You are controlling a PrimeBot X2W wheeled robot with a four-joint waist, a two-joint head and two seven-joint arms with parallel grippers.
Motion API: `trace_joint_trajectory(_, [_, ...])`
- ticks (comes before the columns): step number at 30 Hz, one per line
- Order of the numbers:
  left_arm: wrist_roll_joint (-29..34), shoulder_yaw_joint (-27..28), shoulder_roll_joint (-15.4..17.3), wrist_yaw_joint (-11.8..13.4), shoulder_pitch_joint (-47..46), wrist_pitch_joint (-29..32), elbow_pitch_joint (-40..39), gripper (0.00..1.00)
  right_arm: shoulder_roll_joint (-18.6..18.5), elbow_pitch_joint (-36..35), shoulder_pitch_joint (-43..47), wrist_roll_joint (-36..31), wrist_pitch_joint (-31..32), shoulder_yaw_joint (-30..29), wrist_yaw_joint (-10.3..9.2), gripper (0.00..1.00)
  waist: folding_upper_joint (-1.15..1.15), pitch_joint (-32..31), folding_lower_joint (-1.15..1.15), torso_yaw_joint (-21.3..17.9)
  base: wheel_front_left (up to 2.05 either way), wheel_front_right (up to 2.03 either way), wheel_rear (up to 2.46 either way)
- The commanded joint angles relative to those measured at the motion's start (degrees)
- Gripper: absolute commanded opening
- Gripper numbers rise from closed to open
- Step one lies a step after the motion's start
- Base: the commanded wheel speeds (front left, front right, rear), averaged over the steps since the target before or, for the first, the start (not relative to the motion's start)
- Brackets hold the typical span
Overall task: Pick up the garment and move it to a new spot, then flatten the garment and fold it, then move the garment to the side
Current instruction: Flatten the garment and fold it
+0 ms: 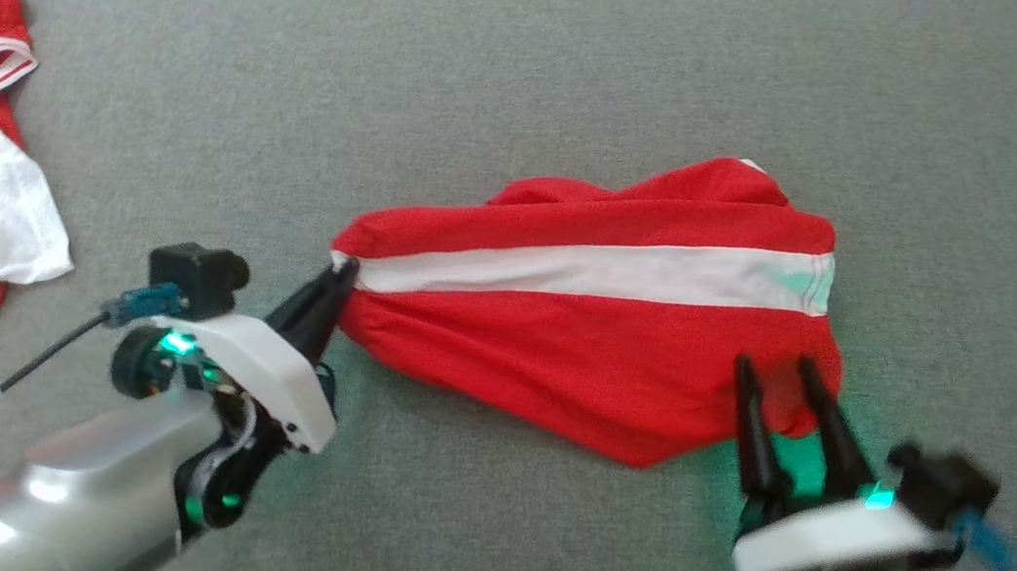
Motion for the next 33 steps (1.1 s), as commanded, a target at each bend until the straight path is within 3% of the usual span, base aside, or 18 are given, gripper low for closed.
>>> trace_joint_trajectory(1, [1.1,2.6,2.4,0.4,-2.2,-1.1,-0.2,0.0,-1.9,0.4,-4.1,2.2,1.5,1.5,0.44,1.0,0.0,0.6,-0.01,0.6,0.0,0.0,0.0])
trace_joint_trajectory(7, [4.0,3.2,2.1,0.7,-3.2,-1.7,2.2,0.0,-5.7,6.6,-12.6,9.8,8.3,3.6,0.44,1.0,0.0,1.4,-0.01,1.9,0.0,0.0,0.0])
trace_joint_trajectory(17, [5.6,3.6,-0.1,-0.9,-3.5,-2.0,5.2,0.0,-9.4,11.4,-17.1,15.4,6.7,8.6,0.44,1.0,0.0,1.3,-0.01,3.4,0.0,0.0,0.0])
trace_joint_trajectory(20, [5.9,3.5,-0.5,-1.2,-3.5,-2.0,5.9,0.0,-9.7,12.6,-18.1,15.7,5.3,9.8,0.44,0.0,0.0,1.1,-0.01,3.6,0.0,0.0,0.0])
trace_joint_trajectory(28, [6.8,4.1,-0.4,-1.4,-4.0,-2.1,6.4,0.0,-10.5,13.6,-20.1,16.5,1.7,10.4,0.44,0.0,0.0,0.2,-0.01,3.3,0.0,0.0,0.0])
trace_joint_trajectory(33, [8.3,8.9,0.3,-2.3,-8.4,-2.2,2.1,0.0,-12.6,6.5,-24.1,17.1,0.0,6.1,0.44,0.0,0.0,0.2,-0.01,1.8,0.0,0.0,0.0])
